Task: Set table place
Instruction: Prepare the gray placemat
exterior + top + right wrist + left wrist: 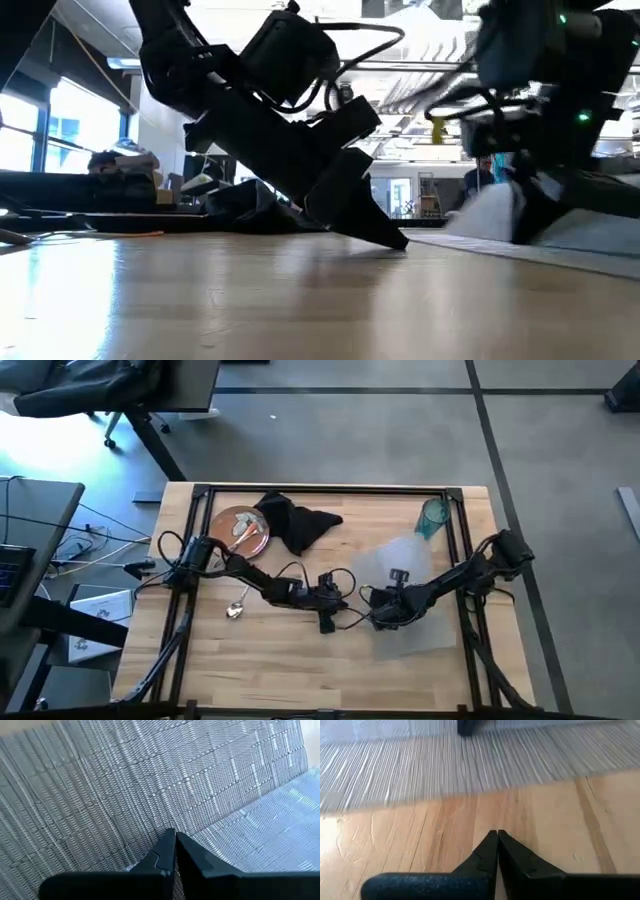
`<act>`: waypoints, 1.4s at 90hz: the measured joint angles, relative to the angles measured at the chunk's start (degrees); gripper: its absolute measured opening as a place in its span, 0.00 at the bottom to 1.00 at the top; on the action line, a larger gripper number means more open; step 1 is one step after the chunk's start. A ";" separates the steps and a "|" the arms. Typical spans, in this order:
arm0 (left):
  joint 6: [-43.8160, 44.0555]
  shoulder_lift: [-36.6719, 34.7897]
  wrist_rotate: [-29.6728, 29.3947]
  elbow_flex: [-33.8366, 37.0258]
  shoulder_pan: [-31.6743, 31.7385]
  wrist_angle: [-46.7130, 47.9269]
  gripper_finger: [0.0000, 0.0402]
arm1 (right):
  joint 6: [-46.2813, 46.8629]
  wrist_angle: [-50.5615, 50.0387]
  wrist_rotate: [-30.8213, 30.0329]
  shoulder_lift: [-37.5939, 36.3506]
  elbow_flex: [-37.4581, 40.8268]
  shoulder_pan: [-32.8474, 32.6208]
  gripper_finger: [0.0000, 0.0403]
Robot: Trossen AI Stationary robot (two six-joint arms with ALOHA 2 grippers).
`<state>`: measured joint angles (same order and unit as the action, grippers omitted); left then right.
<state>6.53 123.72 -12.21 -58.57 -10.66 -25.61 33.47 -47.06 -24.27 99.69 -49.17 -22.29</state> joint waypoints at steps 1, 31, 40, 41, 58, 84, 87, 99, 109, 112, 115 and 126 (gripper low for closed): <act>0.16 -0.01 0.07 0.09 0.00 -0.06 0.00 | 0.30 -0.99 0.19 0.01 0.00 -0.02 0.00; 0.13 -2.23 -0.25 0.95 -1.21 -3.32 0.00 | 5.11 -7.74 5.12 0.15 0.31 -2.71 0.00; -1.09 -2.62 1.16 1.02 -1.09 -6.15 0.00 | 5.12 -2.75 4.01 -0.08 0.16 -3.29 0.00; -1.09 -2.64 1.18 0.98 -1.09 -6.18 0.00 | 5.12 -2.13 3.90 -0.10 0.15 -3.33 0.00; -0.53 -2.56 1.55 0.67 -1.05 -6.11 0.00 | 4.88 10.22 3.24 -0.16 0.04 -3.59 0.00; 0.94 -2.48 0.85 -1.57 -1.46 -7.47 0.00 | 0.99 26.57 4.94 0.12 0.11 -1.61 0.00; 1.07 -2.12 0.75 -1.65 -1.43 -7.64 0.00 | 0.59 27.41 4.94 0.19 0.13 -1.18 0.00; 4.16 0.90 2.53 -1.67 -1.42 -6.09 0.00 | -0.97 27.28 4.83 0.19 0.15 0.10 0.00; 6.27 1.96 2.32 -1.78 -1.65 -1.88 0.00 | -1.82 24.41 4.91 0.12 -0.01 0.72 0.00; 6.61 2.01 2.09 -1.70 -1.79 -0.84 0.00 | -2.17 22.92 5.14 0.07 -0.05 0.86 0.00; 6.78 1.96 1.84 -1.44 -1.95 -0.57 0.00 | -2.35 21.16 5.49 0.01 -0.13 0.93 0.00; 6.86 0.98 0.96 0.17 -2.94 -0.41 0.00 | -2.42 11.68 5.67 -0.40 -1.02 0.83 0.00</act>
<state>13.39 124.71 -11.25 -58.39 -13.60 -26.02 31.05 -35.38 -18.60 99.28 -50.18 -21.47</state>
